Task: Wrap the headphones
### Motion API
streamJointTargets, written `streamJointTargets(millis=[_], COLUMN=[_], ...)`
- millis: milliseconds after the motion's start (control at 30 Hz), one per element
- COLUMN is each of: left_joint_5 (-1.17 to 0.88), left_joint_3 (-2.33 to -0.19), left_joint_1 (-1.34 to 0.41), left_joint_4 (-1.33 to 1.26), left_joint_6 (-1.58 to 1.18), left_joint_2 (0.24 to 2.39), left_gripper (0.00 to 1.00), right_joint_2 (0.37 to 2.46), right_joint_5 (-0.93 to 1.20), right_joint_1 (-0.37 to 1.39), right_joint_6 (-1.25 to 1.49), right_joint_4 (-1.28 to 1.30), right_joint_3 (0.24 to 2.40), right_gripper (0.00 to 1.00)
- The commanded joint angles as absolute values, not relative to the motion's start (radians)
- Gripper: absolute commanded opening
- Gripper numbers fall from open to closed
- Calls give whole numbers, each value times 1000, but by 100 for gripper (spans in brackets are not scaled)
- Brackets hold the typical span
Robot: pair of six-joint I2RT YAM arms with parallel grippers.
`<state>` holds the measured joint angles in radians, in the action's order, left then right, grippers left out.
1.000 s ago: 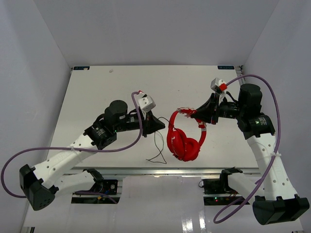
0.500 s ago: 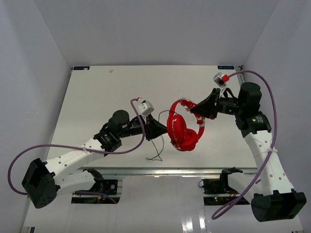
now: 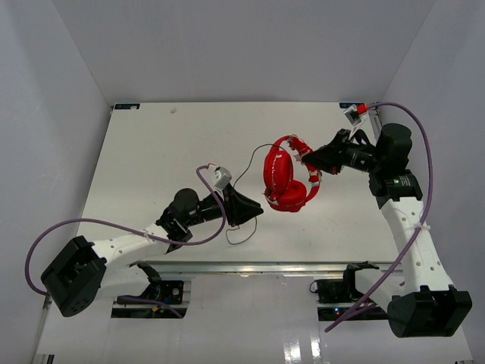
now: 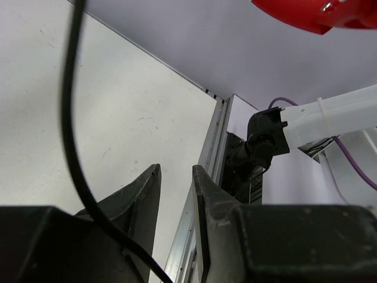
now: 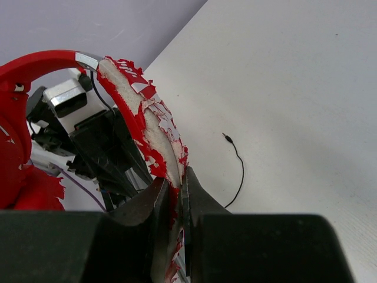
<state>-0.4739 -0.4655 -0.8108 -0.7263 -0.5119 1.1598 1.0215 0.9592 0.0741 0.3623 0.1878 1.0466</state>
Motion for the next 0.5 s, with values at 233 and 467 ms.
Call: streamJointTargets(millis=[233,467], left_joint_5=[-359,-265], left_joint_3=[-387,-352], left_joint_1=[-843,-868], left_joint_4=[-848,-814], left_joint_6=[-528,-506], left_joint_2=[1183,1164], left_gripper=[42,40], right_joint_2=[1031,1019], right_joint_5=[858,742], right_joint_1=[12,-38], right_joint_6=[556,615], right_joint_4=[103,107], right_joint_3=[1068,1036], right_gripper=[8,8])
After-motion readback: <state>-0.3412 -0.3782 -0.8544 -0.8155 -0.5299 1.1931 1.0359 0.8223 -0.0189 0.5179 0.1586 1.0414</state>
